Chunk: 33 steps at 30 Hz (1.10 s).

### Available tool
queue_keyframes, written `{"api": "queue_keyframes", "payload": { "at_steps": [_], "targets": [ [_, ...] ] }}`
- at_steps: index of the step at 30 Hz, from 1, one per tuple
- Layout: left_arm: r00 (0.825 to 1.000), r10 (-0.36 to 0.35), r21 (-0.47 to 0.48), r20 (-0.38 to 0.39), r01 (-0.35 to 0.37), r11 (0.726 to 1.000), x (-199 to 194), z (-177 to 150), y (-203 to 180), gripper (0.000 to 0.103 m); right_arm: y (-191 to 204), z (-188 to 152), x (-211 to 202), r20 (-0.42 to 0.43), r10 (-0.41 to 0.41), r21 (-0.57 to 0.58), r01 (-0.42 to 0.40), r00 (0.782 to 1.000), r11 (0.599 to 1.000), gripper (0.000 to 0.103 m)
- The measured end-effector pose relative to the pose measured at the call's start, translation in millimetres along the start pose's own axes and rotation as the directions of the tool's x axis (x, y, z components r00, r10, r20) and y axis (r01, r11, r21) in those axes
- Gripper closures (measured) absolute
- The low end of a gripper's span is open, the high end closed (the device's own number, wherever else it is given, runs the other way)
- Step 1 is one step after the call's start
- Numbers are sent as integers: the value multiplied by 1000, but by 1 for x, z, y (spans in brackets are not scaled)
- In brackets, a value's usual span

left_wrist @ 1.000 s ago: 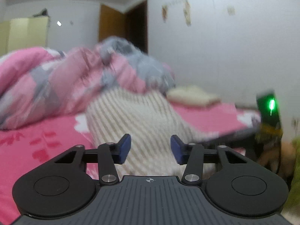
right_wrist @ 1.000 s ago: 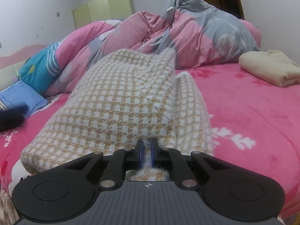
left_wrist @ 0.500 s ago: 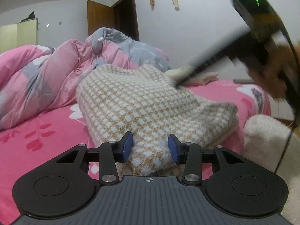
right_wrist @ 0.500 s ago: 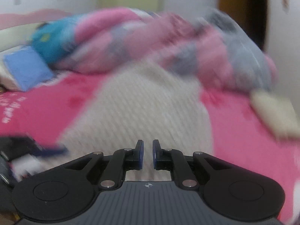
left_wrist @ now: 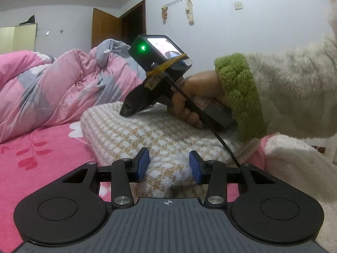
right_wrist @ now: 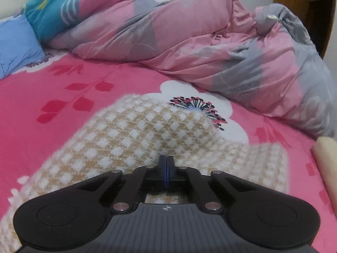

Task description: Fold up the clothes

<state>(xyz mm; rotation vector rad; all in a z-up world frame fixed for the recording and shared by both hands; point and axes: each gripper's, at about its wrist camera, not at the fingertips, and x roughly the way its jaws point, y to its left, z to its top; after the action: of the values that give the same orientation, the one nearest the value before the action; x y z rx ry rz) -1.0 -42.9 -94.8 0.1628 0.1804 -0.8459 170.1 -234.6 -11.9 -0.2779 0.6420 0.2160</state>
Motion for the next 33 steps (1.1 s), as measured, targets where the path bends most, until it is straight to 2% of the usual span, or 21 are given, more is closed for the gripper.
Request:
{"api": "queue_keyframes", "payload": {
  "at_steps": [2,6,8,11,13,17,20,21,23,26,27,28,29,30,31,33],
  "targets": [
    [1000,-1,-4,0,1,1000,-1,0,-1,61,-6,9,-11,7,34,12,-34,999,999,103],
    [1000,1,-9,-2,-1,1000,-2,-1,-2,60,-12,43,-36,82,111,66,-116,990,991,103],
    [1000,4,-4,-4,-4,1000,-2,-1,-2,60,-13,57,-26,79,189,98,-196,979,976,103],
    [1000,17,-2,-10,-17,1000,-1,-2,0,60,-5,47,34,-51,248,109,-242,967,964,103],
    [1000,14,-16,-8,-14,1000,-1,-1,3,60,-9,42,53,-36,295,168,-285,955,944,103],
    [1000,21,5,-4,-21,1000,-1,-2,-2,60,-5,43,44,-34,260,138,-253,965,957,103],
    [1000,25,18,-3,-25,1000,-2,-3,-5,60,-2,62,22,-47,222,138,-214,974,967,103],
    [1000,26,22,-2,-26,999,-2,-3,-6,60,0,69,10,-26,212,121,-207,977,971,103],
    [1000,27,26,0,-27,999,-1,-3,-6,60,12,85,-18,51,231,52,-233,972,971,103],
    [1000,22,23,1,-22,999,-1,-3,-5,60,38,94,-22,41,258,-68,-255,965,964,103],
    [1000,21,22,1,-21,1000,-1,-4,-5,60,43,89,-10,-9,240,-92,-240,971,966,103],
    [1000,20,16,1,-20,1000,-1,-4,-3,60,46,76,15,-100,192,-110,-202,976,973,103],
    [1000,18,7,0,-18,1000,0,-3,-1,60,43,57,34,-108,185,-112,-197,977,974,103],
    [1000,16,1,2,-16,1000,0,-2,0,60,36,49,44,-87,210,-62,-216,974,975,103],
    [1000,13,-4,4,-13,1000,0,-2,1,60,30,53,48,-96,234,-7,-236,967,972,103],
    [1000,13,-1,4,-13,1000,0,-2,1,60,34,54,46,-96,214,-38,-219,972,975,103]
  ]
}}
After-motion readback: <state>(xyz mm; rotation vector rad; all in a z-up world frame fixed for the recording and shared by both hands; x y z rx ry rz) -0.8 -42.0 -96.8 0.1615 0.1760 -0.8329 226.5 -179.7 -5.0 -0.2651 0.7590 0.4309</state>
